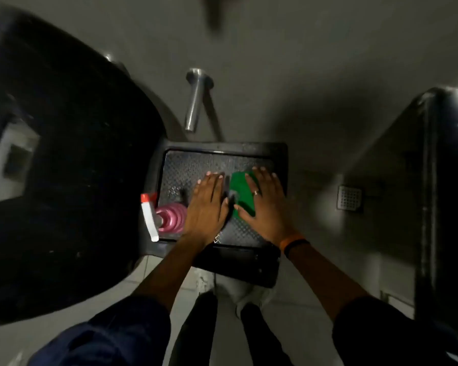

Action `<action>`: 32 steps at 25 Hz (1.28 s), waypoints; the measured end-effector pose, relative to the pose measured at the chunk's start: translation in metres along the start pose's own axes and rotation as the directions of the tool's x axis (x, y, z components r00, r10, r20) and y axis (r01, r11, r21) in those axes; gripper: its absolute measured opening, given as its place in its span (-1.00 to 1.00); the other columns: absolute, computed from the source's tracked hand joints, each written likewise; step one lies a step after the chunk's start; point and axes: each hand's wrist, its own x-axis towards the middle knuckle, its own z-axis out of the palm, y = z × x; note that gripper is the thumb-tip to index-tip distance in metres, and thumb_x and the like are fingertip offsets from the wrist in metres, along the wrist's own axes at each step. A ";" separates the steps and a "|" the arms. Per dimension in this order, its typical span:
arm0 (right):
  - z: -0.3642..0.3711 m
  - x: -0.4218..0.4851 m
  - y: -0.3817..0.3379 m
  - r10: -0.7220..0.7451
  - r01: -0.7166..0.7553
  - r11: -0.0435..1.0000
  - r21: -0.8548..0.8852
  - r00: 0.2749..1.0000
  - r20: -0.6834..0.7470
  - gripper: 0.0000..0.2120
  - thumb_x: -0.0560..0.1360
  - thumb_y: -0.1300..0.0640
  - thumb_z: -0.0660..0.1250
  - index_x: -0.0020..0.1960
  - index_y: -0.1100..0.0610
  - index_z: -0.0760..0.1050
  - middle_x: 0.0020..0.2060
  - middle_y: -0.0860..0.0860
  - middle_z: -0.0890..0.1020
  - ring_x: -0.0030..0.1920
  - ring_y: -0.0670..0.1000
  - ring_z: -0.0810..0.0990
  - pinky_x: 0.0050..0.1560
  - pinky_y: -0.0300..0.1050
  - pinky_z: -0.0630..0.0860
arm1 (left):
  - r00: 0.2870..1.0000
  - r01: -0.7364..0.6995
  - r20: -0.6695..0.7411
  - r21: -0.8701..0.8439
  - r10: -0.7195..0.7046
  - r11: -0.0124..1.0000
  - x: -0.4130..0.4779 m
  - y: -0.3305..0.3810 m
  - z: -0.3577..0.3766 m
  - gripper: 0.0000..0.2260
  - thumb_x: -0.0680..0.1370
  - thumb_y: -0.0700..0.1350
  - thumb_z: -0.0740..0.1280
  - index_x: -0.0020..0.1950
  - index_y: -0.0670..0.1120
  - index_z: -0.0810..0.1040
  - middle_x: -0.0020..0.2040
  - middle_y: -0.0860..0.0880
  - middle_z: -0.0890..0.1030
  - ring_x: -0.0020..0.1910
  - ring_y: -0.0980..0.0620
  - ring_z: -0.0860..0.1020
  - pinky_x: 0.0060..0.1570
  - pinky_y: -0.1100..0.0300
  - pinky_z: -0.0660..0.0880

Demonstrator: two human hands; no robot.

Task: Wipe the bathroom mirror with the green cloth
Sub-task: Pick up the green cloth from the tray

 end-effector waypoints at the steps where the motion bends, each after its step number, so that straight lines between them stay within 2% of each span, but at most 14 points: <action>1: 0.024 0.004 0.006 -0.019 0.019 1.000 -0.010 1.000 0.018 -0.23 0.54 -0.29 0.21 0.58 0.17 0.32 0.58 0.20 0.36 0.62 0.23 0.27 0.67 0.22 0.10 | 1.000 -0.005 -0.001 0.023 0.005 1.000 0.003 -0.009 0.024 -0.49 0.66 -0.09 0.18 0.57 -0.27 0.24 0.58 -0.27 0.29 0.60 -0.23 0.20 0.58 -0.17 0.13; 3: 0.059 0.013 0.020 -0.026 0.028 0.999 -0.036 0.999 0.042 -0.23 0.54 -0.25 0.28 0.61 0.15 0.28 0.60 0.19 0.32 0.63 0.24 0.24 0.67 0.25 0.07 | 1.000 0.016 -0.005 0.034 -0.015 0.999 0.009 -0.023 0.057 -0.49 0.66 -0.08 0.18 0.57 -0.27 0.25 0.58 -0.27 0.28 0.59 -0.24 0.22 0.57 -0.20 0.15; 5: 0.085 0.016 0.029 -0.048 0.049 0.995 -0.085 0.999 0.020 -0.27 0.56 -0.21 0.27 0.62 0.12 0.25 0.59 0.18 0.34 0.62 0.24 0.26 0.65 0.29 0.10 | 0.998 0.011 0.053 0.066 -0.015 0.998 0.011 -0.032 0.082 -0.47 0.66 -0.07 0.16 0.59 -0.27 0.20 0.61 -0.25 0.21 0.61 -0.24 0.15 0.58 -0.21 0.09; 7: 0.101 0.014 0.031 -0.072 0.062 0.985 -0.162 0.996 -0.056 -0.37 0.59 -0.14 0.24 0.58 0.11 0.31 0.52 0.18 0.43 0.54 0.24 0.37 0.58 0.30 0.24 | 0.997 -0.008 0.080 0.086 0.001 0.996 0.008 -0.034 0.098 -0.44 0.65 -0.07 0.14 0.61 -0.27 0.14 0.64 -0.25 0.12 0.63 -0.25 0.06 0.59 -0.24 0.03; 10: 0.100 0.021 0.029 -0.081 0.049 0.981 -0.189 0.983 -0.163 -0.52 0.52 0.08 0.35 0.43 0.14 0.50 0.31 0.21 0.61 0.30 0.27 0.60 0.35 0.21 0.46 | 0.997 0.003 0.080 0.073 -0.009 0.997 0.012 -0.031 0.098 -0.43 0.66 -0.05 0.11 0.61 -0.27 0.10 0.65 -0.25 0.08 0.64 -0.25 0.01 0.58 -0.26 0.02; 13: 0.074 0.036 0.016 -0.033 -0.007 0.982 -0.190 0.978 -0.207 -0.58 0.42 0.23 0.45 0.28 0.17 0.62 0.13 0.19 0.69 0.09 0.25 0.69 0.12 0.13 0.59 | 0.999 -0.013 0.032 0.024 0.013 1.000 0.016 -0.020 0.073 -0.46 0.67 -0.03 0.05 0.59 -0.29 0.18 0.64 -0.25 0.15 0.64 -0.22 0.06 0.59 -0.20 0.06; 16: 0.025 0.034 0.007 0.075 -0.083 0.995 -0.047 0.985 -0.158 -0.55 0.51 0.23 0.34 0.40 0.21 0.53 0.21 0.23 0.64 0.19 0.28 0.63 0.16 0.19 0.51 | 0.996 -0.060 -0.068 -0.020 0.059 0.998 0.017 -0.003 0.030 -0.48 0.68 -0.05 0.06 0.60 -0.27 0.16 0.65 -0.23 0.13 0.65 -0.18 0.02 0.62 -0.11 0.03; 18: -0.021 0.027 -0.002 0.140 -0.146 0.989 -0.010 0.965 -0.220 -0.56 0.55 0.16 0.25 0.41 0.20 0.50 0.23 0.22 0.62 0.20 0.28 0.61 0.18 0.19 0.48 | 0.990 -0.059 -0.131 -0.028 0.055 0.998 0.018 0.018 -0.007 -0.47 0.68 -0.06 0.09 0.60 -0.25 0.15 0.65 -0.22 0.10 0.65 -0.15 -0.01 0.62 -0.10 0.04; 20: -0.095 0.020 -0.013 0.137 -0.160 0.987 -0.027 0.907 -0.399 -0.61 0.52 0.15 0.28 0.31 0.19 0.58 0.14 0.19 0.67 0.09 0.27 0.67 0.12 0.12 0.51 | 0.966 -0.111 -0.236 0.001 0.108 0.994 0.020 0.052 -0.064 -0.46 0.68 -0.04 0.10 0.61 -0.24 0.15 0.66 -0.20 0.10 0.66 -0.13 -0.02 0.61 -0.10 0.06; 22: -0.169 0.020 -0.023 0.148 -0.128 0.989 0.074 0.836 -0.529 -0.65 0.49 0.20 0.33 0.27 0.19 0.61 0.12 0.17 0.69 0.05 0.27 0.68 0.11 0.10 0.49 | 0.924 -0.161 -0.345 0.043 0.166 0.986 0.026 0.088 -0.122 -0.44 0.67 -0.02 0.11 0.62 -0.23 0.13 0.66 -0.19 0.09 0.66 -0.11 -0.04 0.62 -0.06 0.02; 24: -0.252 0.017 -0.031 0.148 -0.017 0.977 0.211 0.770 -0.620 -0.62 0.53 0.18 0.27 0.32 0.20 0.58 0.20 0.16 0.67 0.12 0.27 0.64 0.17 0.15 0.46 | 0.854 -0.207 -0.466 0.102 0.231 0.973 0.033 0.129 -0.194 -0.42 0.66 0.00 0.14 0.62 -0.23 0.11 0.66 -0.20 0.08 0.66 -0.11 -0.06 0.63 -0.05 -0.03; 26: -0.342 0.014 -0.038 0.118 0.078 0.969 0.233 0.687 -0.717 -0.58 0.57 0.12 0.21 0.37 0.20 0.54 0.28 0.15 0.63 0.20 0.22 0.57 0.24 0.17 0.42 | 0.760 -0.258 -0.576 0.160 0.302 0.953 0.038 0.177 -0.275 -0.40 0.67 0.02 0.14 0.62 -0.24 0.11 0.65 -0.22 0.09 0.66 -0.13 -0.06 0.63 -0.07 -0.02; 29: -0.473 0.013 -0.050 0.008 0.191 0.975 0.110 0.468 -0.884 -0.59 0.56 0.14 0.25 0.37 0.22 0.53 0.29 0.17 0.62 0.23 0.11 0.45 0.26 0.09 0.34 | 0.567 -0.305 -0.718 0.273 0.404 0.912 0.040 0.245 -0.396 -0.39 0.68 0.06 0.10 0.62 -0.25 0.09 0.65 -0.23 0.09 0.66 -0.16 -0.04 0.63 -0.08 -0.01; 32: -0.591 0.022 -0.060 -0.076 0.247 0.969 -0.012 0.253 -0.964 -0.59 0.57 0.13 0.26 0.38 0.21 0.52 0.29 0.18 0.63 0.25 0.11 0.44 0.28 0.06 0.32 | 0.394 -0.317 -0.804 0.336 0.445 0.887 0.046 0.309 -0.508 -0.38 0.68 0.07 0.11 0.63 -0.25 0.07 0.66 -0.23 0.07 0.66 -0.16 -0.04 0.63 -0.09 -0.02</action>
